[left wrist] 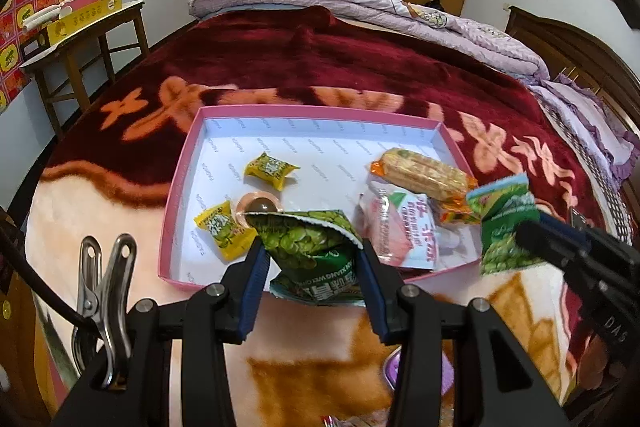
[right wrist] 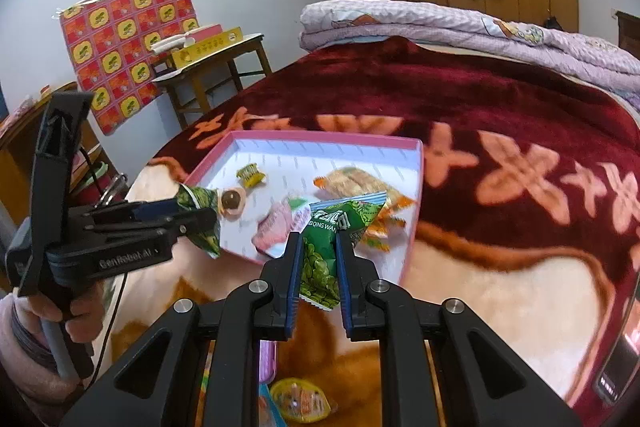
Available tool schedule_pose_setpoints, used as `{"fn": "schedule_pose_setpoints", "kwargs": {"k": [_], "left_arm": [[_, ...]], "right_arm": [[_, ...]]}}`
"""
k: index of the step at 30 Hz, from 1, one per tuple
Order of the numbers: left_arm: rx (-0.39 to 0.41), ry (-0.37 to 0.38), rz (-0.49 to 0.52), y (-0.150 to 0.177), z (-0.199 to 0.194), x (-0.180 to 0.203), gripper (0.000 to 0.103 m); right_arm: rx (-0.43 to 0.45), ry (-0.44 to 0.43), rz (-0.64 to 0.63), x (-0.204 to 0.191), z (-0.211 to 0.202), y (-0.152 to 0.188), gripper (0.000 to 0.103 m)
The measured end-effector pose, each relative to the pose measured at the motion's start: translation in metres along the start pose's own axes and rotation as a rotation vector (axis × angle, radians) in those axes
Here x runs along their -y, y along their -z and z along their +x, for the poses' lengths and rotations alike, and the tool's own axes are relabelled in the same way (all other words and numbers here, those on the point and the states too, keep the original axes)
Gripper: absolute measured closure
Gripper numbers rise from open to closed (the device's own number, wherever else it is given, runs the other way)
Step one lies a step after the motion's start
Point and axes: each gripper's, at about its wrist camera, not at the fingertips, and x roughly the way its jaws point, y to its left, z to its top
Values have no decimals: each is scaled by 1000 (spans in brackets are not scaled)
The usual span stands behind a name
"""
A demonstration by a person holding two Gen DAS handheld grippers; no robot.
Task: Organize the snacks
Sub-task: 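Carry both green pea packets into the pink box and release them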
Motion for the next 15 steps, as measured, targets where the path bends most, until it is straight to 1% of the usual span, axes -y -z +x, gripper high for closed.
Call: {"fn": "schedule_pose_setpoints", "kwargs": {"k": [8,15], "left_arm": [[-4,-24,17,-1,13,-2,57],[-19,-25,8,-4,26,-7,57]], "right_arm": [[8,-14,-17,-5,21,-19,85],[5,-26,-17,-7,50,-35,85]]}}
